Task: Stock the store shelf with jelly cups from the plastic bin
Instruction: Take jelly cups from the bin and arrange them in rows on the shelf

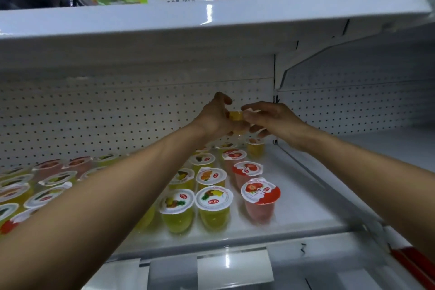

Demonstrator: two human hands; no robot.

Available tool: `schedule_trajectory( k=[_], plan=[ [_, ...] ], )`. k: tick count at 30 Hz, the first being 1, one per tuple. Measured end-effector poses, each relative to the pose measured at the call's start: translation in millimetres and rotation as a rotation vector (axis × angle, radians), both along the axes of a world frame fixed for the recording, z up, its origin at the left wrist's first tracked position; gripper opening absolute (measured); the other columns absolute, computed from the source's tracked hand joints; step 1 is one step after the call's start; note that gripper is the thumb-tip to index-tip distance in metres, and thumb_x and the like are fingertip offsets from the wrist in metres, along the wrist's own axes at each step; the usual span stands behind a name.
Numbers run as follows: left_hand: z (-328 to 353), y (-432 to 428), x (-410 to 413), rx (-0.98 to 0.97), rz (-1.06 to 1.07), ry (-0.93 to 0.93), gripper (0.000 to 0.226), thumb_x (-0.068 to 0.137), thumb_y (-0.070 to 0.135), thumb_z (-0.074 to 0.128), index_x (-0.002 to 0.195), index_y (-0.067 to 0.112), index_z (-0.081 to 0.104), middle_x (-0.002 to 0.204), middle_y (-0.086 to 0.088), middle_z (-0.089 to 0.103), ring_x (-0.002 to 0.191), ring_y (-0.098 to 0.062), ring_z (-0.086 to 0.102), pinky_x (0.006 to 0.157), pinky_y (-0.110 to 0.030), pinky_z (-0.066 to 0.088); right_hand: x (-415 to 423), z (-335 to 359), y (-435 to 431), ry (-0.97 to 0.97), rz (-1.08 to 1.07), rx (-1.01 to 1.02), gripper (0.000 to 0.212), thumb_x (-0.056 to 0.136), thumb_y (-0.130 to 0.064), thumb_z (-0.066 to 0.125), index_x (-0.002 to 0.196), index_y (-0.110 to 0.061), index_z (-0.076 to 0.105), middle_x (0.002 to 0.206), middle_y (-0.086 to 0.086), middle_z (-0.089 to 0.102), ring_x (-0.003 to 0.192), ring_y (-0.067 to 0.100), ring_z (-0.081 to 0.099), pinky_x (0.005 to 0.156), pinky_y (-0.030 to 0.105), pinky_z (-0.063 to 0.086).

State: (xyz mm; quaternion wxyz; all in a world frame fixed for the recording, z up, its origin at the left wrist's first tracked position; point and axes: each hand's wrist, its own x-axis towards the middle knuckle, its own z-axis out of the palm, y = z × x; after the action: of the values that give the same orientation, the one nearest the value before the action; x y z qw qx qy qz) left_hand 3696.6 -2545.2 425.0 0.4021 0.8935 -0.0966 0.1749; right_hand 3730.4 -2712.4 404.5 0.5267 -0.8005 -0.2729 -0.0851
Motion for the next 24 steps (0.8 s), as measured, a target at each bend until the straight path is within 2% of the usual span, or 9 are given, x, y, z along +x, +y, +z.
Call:
schedule_trajectory(
  k=[3,6,8,10,12,17,21,24],
  plan=[
    [1,-12,-2,0.031,-0.042,-0.047,0.079,0.07,0.024,0.087,0.13,0.017,0.037,0.091,0.005,0.054,0.08,-0.01,0.06,0.068,-0.022,0.054,-10,3,-3,0.028,-0.005,0.05,0.029,0.085,-0.03,0.071,0.113,-0.025,0.064,0.095,0.005,0.072,0.08,0.02,0.072,0.071,0.03,0.06],
    [-5,-13,-5,0.13,-0.065,-0.012,0.075,0.073,0.028,0.085,0.132,0.022,0.039,0.101,0.006,0.058,0.089,-0.013,0.061,0.07,-0.018,0.049,-12,-1,-12,0.046,-0.078,0.059,0.028,0.084,-0.024,0.072,0.111,-0.02,0.065,0.098,0.01,0.069,0.074,0.02,0.072,0.062,0.022,0.057],
    [-12,-8,-5,0.255,-0.063,0.002,0.055,0.08,0.027,0.079,0.128,0.022,0.052,0.112,0.003,0.062,0.094,-0.015,0.062,0.077,-0.023,0.053,-11,-10,-19,0.054,-0.136,0.0,0.028,0.084,-0.022,0.074,0.11,-0.018,0.065,0.101,0.012,0.064,0.074,0.021,0.07,0.06,0.021,0.057],
    [-19,-2,-4,0.374,-0.072,0.002,0.032,0.086,0.021,0.073,0.117,0.022,0.066,0.116,0.003,0.066,0.094,-0.012,0.063,0.083,-0.024,0.053,-8,-23,-24,0.061,-0.178,-0.102,0.029,0.081,-0.022,0.076,0.108,-0.018,0.065,0.106,0.012,0.06,0.079,0.026,0.069,0.069,0.031,0.061],
    [-26,2,-4,0.437,-0.087,0.014,0.021,0.088,0.018,0.07,0.109,0.021,0.072,0.113,0.004,0.069,0.091,-0.009,0.062,0.084,-0.025,0.053,-7,-35,-27,0.084,-0.197,-0.183,0.031,0.078,-0.02,0.078,0.107,-0.02,0.064,0.11,0.009,0.057,0.083,0.027,0.068,0.075,0.038,0.061],
    [-32,7,-6,0.488,-0.122,0.016,0.019,0.088,0.02,0.07,0.107,0.019,0.074,0.104,0.005,0.07,0.084,-0.004,0.059,0.078,-0.02,0.048,-2,-53,-27,0.119,-0.238,-0.219,0.035,0.075,-0.018,0.08,0.105,-0.024,0.061,0.116,0.007,0.057,0.089,0.023,0.065,0.079,0.04,0.06],
    [-34,6,-4,0.482,-0.112,0.033,0.022,0.088,0.022,0.07,0.11,0.019,0.073,0.111,0.004,0.069,0.091,-0.007,0.06,0.08,-0.02,0.047,-2,-61,-22,0.126,-0.219,-0.196,0.031,0.078,-0.02,0.078,0.104,-0.025,0.06,0.117,0.007,0.056,0.091,0.022,0.065,0.081,0.039,0.059],
    [-34,8,-4,0.479,-0.109,0.039,0.023,0.088,0.022,0.071,0.111,0.019,0.072,0.11,0.005,0.069,0.087,-0.004,0.059,0.079,-0.019,0.046,-1,-63,-18,0.124,-0.206,-0.182,0.028,0.081,-0.021,0.075,0.104,-0.025,0.06,0.118,0.007,0.057,0.091,0.022,0.065,0.082,0.039,0.059]
  ],
)
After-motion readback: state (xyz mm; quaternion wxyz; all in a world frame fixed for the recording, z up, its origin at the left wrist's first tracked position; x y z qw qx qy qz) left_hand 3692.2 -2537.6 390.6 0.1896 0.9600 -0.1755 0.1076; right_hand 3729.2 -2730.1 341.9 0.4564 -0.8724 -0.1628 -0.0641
